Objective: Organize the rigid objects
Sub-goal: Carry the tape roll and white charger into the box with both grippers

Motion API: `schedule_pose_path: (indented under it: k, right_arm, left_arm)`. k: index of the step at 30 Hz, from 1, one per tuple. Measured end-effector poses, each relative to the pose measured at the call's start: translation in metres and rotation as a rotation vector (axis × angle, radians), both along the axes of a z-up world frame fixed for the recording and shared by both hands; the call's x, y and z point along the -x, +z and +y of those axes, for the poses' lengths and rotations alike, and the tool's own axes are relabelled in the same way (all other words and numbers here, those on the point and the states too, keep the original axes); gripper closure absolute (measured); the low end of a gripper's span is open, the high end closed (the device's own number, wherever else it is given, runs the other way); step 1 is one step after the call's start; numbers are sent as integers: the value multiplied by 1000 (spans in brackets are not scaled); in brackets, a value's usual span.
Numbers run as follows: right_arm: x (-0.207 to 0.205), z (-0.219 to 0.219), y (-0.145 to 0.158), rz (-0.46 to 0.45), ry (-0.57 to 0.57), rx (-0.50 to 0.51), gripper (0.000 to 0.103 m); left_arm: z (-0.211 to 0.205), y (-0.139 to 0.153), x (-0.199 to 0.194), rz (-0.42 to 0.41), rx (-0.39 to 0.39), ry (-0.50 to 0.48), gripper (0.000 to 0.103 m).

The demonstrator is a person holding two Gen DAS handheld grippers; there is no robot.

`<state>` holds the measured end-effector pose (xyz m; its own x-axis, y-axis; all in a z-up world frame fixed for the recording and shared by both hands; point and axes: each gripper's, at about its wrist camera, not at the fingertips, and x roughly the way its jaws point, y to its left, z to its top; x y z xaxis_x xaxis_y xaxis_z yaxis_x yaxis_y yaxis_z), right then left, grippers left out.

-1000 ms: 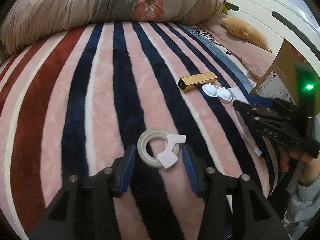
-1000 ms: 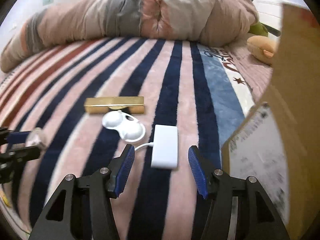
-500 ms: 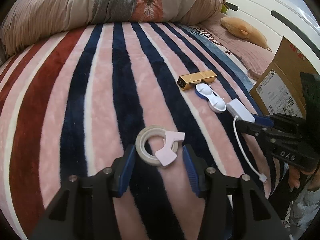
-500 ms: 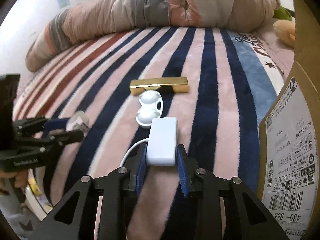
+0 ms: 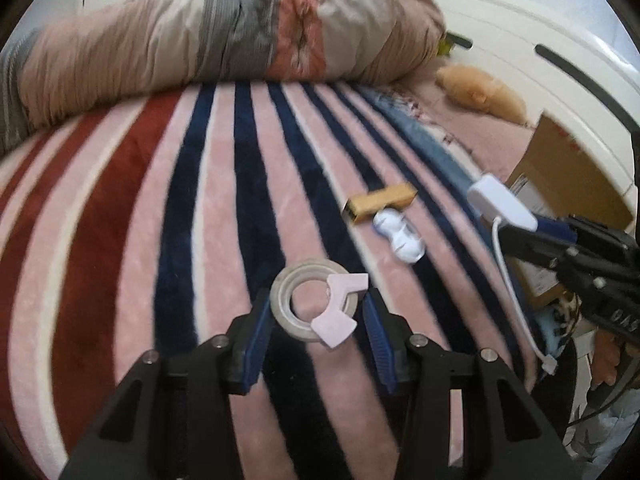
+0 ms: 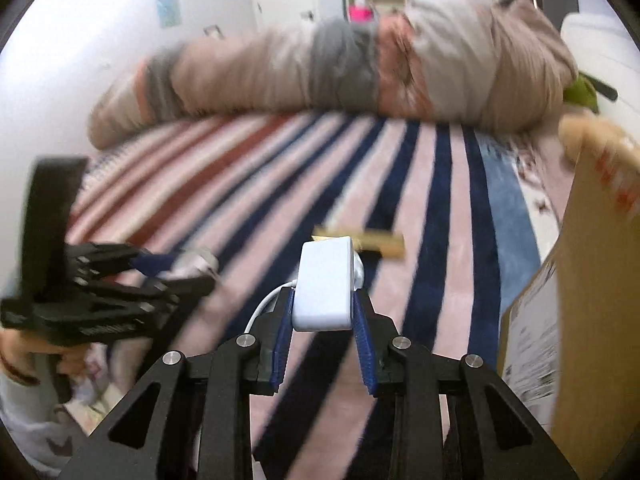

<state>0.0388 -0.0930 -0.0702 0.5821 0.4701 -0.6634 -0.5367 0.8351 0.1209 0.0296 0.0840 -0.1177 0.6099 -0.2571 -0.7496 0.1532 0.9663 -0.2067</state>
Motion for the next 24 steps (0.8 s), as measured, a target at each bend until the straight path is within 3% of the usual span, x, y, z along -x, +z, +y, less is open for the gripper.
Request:
schedule_pose_path:
  k: [6,12,17,21,24]
  right_arm:
    - [14,-33,71,-146,-30,-98,78]
    - [13,-95,113,-227,-188,-110,78]
    - [-8,-162,99,-164,-378,-62,78]
    - [-23,-197,70,-29,-379,-70,78]
    - [-30,-205,52,22,-365,-40,78]
  left_arm:
    - [-16,70,13,-144,5,-63,61]
    - [-58,132,8,-250,56,-214,61]
    - [-121,163,-3,-288,59,-343,61]
    - [-171,171,-10,-268,74,-440,61]
    - [-206,173,-20,-246,42,-475,61]
